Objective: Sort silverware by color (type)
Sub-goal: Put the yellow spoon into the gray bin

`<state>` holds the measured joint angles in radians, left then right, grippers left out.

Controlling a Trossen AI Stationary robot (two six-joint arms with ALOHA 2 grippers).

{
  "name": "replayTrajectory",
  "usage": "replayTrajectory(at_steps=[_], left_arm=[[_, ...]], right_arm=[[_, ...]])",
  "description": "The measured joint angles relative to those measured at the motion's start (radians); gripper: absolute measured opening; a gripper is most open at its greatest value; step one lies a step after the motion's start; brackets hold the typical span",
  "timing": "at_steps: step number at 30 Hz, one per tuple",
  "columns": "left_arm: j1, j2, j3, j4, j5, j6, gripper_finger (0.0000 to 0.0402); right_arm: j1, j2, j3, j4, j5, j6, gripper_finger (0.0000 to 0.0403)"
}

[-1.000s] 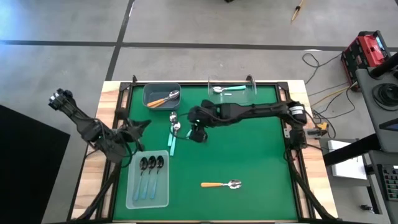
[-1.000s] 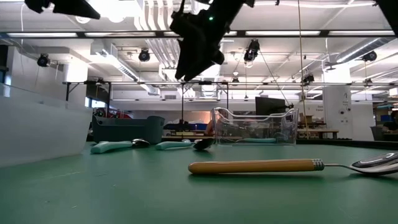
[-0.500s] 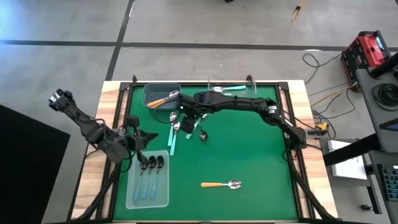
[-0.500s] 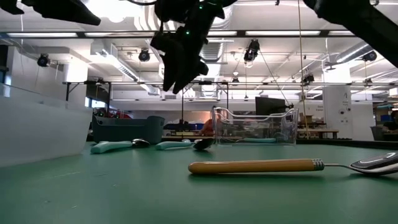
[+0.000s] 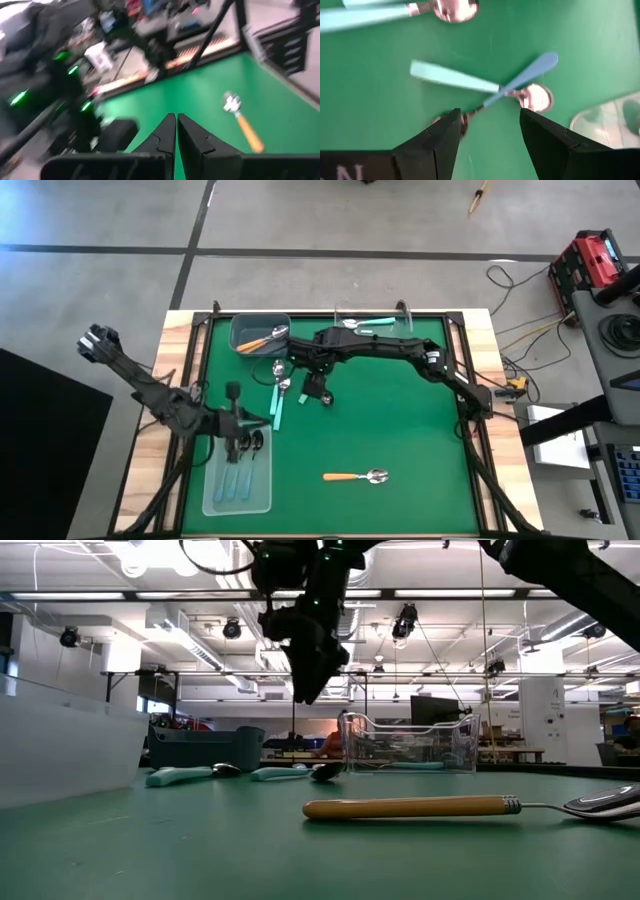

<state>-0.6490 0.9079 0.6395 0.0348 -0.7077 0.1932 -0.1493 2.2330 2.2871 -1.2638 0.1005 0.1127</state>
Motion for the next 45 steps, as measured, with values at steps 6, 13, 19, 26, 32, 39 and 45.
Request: replayTrajectory(at_steps=[6,13,19,26,32,39,45], left_arm=[[0.076,0.097,-0.129,0.392,0.155,0.111,0.0000],[0.213,0.079,-0.150,0.410,0.178,0.117,0.0000],[0.306,-0.052,-0.113,0.260,0.269,0.130,0.0000],[0.323,-0.161,-0.201,0.254,0.281,0.107,0.0000],[0.325,-0.235,-0.238,0.261,0.272,0.107,0.0000],[0.325,-0.256,-0.244,0.252,0.246,0.106,0.0000],[0.326,-0.252,-0.244,0.252,0.195,0.108,0.0000]], right_arm=[[0.001,0.000,-0.027,-0.046,0.000,0.025,0.0195],[0.003,0.000,-0.102,-0.036,-0.007,0.077,0.0196],[0.019,0.000,-0.168,-0.030,-0.007,0.116,0.0196],[0.047,-0.002,-0.178,0.000,-0.005,0.135,0.0196],[0.058,-0.002,-0.178,0.085,-0.004,0.122,0.0196],[0.058,-0.002,-0.179,0.106,-0.003,0.099,0.0196],[0.058,-0.002,-0.187,0.082,-0.003,0.098,0.0196]])
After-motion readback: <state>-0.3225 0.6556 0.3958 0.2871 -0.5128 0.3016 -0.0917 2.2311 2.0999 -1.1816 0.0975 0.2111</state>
